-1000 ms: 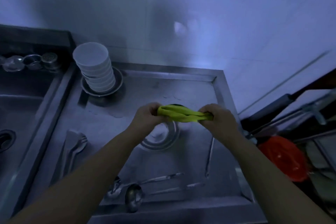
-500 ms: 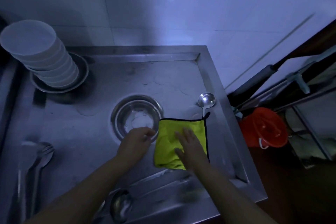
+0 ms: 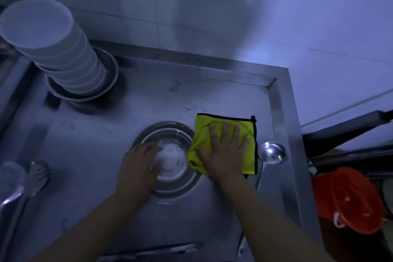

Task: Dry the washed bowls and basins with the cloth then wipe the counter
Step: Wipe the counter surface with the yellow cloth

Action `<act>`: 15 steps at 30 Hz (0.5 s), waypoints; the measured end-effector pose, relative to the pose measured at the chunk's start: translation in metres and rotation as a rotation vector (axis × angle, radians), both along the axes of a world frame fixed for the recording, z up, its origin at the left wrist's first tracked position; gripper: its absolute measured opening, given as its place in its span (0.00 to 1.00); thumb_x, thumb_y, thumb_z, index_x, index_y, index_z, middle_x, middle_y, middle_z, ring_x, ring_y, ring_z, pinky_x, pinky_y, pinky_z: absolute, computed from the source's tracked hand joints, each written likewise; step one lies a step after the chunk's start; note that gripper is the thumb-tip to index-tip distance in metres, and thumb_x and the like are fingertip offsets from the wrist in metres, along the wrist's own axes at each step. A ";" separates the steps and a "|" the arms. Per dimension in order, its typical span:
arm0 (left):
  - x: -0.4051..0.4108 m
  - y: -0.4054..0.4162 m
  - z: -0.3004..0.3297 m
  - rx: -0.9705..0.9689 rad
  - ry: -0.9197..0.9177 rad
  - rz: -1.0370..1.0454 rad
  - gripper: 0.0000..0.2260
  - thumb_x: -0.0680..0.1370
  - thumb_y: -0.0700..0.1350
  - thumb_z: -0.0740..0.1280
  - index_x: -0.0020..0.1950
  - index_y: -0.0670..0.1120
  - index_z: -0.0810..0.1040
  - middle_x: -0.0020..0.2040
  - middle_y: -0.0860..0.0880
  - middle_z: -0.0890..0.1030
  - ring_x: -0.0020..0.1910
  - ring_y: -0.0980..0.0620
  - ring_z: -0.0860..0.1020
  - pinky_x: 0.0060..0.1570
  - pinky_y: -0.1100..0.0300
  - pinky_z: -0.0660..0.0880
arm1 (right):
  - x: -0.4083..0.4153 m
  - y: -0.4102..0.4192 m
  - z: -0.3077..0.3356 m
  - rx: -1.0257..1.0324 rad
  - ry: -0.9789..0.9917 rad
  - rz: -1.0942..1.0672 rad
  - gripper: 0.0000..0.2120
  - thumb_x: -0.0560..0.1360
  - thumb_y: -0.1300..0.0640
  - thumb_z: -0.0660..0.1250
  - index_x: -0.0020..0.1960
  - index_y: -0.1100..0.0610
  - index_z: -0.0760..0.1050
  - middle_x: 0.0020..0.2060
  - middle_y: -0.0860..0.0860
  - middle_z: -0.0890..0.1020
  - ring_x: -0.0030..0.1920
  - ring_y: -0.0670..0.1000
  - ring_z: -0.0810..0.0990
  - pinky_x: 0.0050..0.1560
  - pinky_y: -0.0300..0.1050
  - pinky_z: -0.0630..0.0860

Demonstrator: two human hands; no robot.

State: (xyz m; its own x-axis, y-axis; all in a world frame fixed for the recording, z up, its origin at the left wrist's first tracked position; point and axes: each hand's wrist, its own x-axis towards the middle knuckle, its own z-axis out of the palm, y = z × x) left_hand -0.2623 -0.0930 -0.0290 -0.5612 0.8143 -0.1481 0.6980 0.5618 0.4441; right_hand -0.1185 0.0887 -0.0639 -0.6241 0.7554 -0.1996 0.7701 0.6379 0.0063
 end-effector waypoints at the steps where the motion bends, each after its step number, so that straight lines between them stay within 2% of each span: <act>1: -0.003 0.001 -0.003 -0.036 0.037 0.008 0.22 0.60 0.42 0.65 0.54 0.43 0.81 0.54 0.43 0.81 0.51 0.39 0.79 0.52 0.50 0.73 | -0.007 0.011 -0.001 0.010 -0.002 0.029 0.39 0.71 0.27 0.43 0.77 0.43 0.47 0.78 0.57 0.49 0.76 0.65 0.43 0.69 0.69 0.37; 4: -0.012 0.006 -0.011 -0.082 0.124 0.029 0.26 0.62 0.46 0.65 0.60 0.44 0.79 0.61 0.43 0.78 0.58 0.39 0.76 0.57 0.48 0.71 | -0.029 0.041 -0.002 0.026 0.018 0.100 0.39 0.71 0.27 0.41 0.77 0.44 0.48 0.77 0.57 0.49 0.76 0.65 0.43 0.70 0.69 0.38; 6: -0.023 0.008 -0.014 -0.081 0.163 0.066 0.26 0.66 0.50 0.62 0.63 0.44 0.77 0.63 0.42 0.76 0.61 0.38 0.75 0.59 0.47 0.69 | -0.044 0.060 -0.003 0.041 0.025 0.153 0.38 0.72 0.27 0.41 0.77 0.44 0.49 0.77 0.57 0.50 0.76 0.65 0.44 0.71 0.70 0.39; 11: -0.056 0.007 -0.027 -0.037 0.238 0.059 0.22 0.74 0.52 0.58 0.62 0.42 0.78 0.60 0.41 0.79 0.57 0.41 0.75 0.58 0.49 0.65 | -0.079 0.089 -0.004 0.052 -0.004 0.270 0.37 0.73 0.28 0.41 0.77 0.44 0.45 0.78 0.56 0.47 0.76 0.64 0.43 0.71 0.70 0.41; 15: -0.065 0.005 -0.034 -0.026 0.212 0.076 0.23 0.75 0.54 0.57 0.61 0.43 0.79 0.58 0.43 0.80 0.57 0.45 0.71 0.58 0.51 0.64 | -0.097 0.065 -0.005 0.047 0.016 0.334 0.36 0.73 0.30 0.37 0.78 0.44 0.46 0.78 0.56 0.49 0.76 0.64 0.43 0.71 0.69 0.39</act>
